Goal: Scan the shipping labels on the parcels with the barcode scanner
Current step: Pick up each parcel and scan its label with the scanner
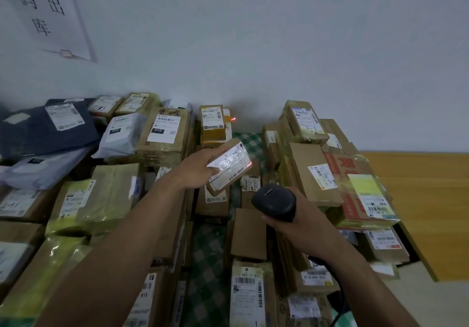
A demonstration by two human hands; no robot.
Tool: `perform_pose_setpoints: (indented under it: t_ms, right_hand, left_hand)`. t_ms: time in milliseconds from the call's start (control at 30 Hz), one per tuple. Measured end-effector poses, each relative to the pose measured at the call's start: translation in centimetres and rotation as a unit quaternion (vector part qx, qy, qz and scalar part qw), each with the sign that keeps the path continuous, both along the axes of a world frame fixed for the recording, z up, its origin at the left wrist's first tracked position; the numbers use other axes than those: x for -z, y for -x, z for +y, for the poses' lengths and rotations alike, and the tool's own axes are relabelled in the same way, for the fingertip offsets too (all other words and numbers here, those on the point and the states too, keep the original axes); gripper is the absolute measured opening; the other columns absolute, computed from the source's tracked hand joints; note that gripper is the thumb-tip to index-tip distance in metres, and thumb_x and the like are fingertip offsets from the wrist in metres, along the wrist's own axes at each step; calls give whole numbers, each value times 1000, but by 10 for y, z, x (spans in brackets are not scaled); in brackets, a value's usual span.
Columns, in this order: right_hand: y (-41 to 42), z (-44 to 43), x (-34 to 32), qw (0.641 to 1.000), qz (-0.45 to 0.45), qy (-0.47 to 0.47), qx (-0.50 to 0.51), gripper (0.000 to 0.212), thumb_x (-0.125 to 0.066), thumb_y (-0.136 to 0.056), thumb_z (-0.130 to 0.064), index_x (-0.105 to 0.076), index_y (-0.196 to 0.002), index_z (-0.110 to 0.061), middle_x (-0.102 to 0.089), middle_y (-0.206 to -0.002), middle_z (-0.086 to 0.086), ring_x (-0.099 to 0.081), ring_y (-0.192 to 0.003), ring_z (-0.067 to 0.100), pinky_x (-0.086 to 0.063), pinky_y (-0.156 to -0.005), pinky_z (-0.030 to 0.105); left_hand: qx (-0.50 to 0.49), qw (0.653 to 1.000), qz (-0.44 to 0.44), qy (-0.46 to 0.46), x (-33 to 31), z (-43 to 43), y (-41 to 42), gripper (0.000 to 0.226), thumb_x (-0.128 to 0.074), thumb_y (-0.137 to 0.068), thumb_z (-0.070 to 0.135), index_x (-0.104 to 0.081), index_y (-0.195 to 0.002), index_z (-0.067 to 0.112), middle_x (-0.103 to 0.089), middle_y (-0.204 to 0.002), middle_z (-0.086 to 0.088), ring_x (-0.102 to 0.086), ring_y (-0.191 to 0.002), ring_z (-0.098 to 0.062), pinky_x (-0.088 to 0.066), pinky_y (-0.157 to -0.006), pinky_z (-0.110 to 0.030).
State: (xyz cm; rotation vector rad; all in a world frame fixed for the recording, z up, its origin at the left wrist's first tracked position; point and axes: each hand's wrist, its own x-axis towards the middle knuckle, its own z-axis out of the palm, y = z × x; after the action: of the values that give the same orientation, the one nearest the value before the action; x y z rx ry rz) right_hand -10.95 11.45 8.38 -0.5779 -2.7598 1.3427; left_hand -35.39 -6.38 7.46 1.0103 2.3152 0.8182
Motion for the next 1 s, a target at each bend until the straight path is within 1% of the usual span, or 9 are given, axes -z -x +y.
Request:
perform_pose_setpoints:
  t_ms: [167, 333, 467, 567, 633, 667, 767, 867, 1000]
  right_hand:
    - [2, 1, 0, 1000, 5, 4, -5, 63, -78, -87, -50, -45, -139, -40, -60, -121, -26, -59, -107, -11, -48, -80, 10]
    - [1, 5, 0, 1000, 3, 25, -1, 57, -79, -89, -41, -46, -136, -40, -62, -119, -23, -62, -99, -14, -50, -75, 6]
    - [5, 18, -4, 997, -1, 73, 37, 41, -78, -93, -29, -51, -123, -35, -72, -84, -9, -70, -66, 3, -51, -58, 13]
    - [11, 28, -4, 993, -4, 97, 68, 41, -76, -94, -31, -52, -127, -31, -74, -77, -6, -70, -63, 12, -54, -58, 18]
    - [14, 32, -2, 992, -17, 99, 80, 41, -76, -94, -34, -53, -128, -32, -74, -82, -4, -72, -67, 15, -55, -60, 20]
    - [15, 33, 1, 991, -21, 102, 83, 41, -77, -93, -34, -55, -128, -31, -74, -84, -3, -73, -69, 16, -56, -61, 22]
    - [18, 37, 9, 990, -34, 113, 76, 41, -77, -93, -31, -58, -129, -25, -72, -80, -5, -72, -67, 15, -54, -61, 20]
    - [20, 40, 15, 988, -54, 123, 80, 44, -78, -92, -34, -58, -131, -27, -71, -81, -5, -72, -69, 14, -54, -63, 21]
    - [25, 43, 23, 986, -62, 130, 84, 45, -78, -92, -36, -58, -132, -30, -71, -78, -7, -72, -69, 14, -54, -63, 23]
  left_hand:
    - [7, 1000, 11, -3, -4, 2, 1, 78, -54, -106, 10, -16, -158, 53, -41, -162, 5, -43, -145, -20, -46, -106, -36]
    - [8, 1000, -11, -17, 7, 9, 9, 82, -56, -105, 11, -15, -155, 61, -37, -164, 8, -41, -146, -19, -49, -105, -36]
    - [-53, 991, -88, -84, 32, 32, 9, 93, -62, -99, 4, -18, -153, 66, -43, -160, 11, -48, -139, -16, -53, -96, -31]
    - [-114, 970, -169, -131, 55, 56, -5, 92, -65, -96, 1, -22, -159, 52, -46, -158, 5, -47, -142, -20, -50, -108, -48]
    - [-134, 960, -194, -153, 70, 71, -13, 85, -64, -97, -1, -24, -162, 37, -41, -158, 9, -39, -144, -14, -41, -115, -46]
    - [-138, 957, -201, -156, 79, 78, -15, 82, -64, -97, -1, -25, -161, 32, -41, -157, 9, -37, -144, -13, -40, -114, -45]
    - [-148, 954, -230, -123, 114, 95, -16, 77, -69, -95, 5, -31, -158, 27, -52, -152, -4, -48, -142, -25, -46, -106, -38]
    - [-177, 947, -255, -85, 140, 101, -17, 69, -71, -95, 10, -39, -156, 21, -58, -147, -5, -55, -135, -25, -45, -96, -29]
    - [-193, 944, -259, -73, 158, 105, -21, 52, -74, -95, 16, -54, -143, 16, -65, -133, -2, -61, -124, -22, -49, -98, -32]
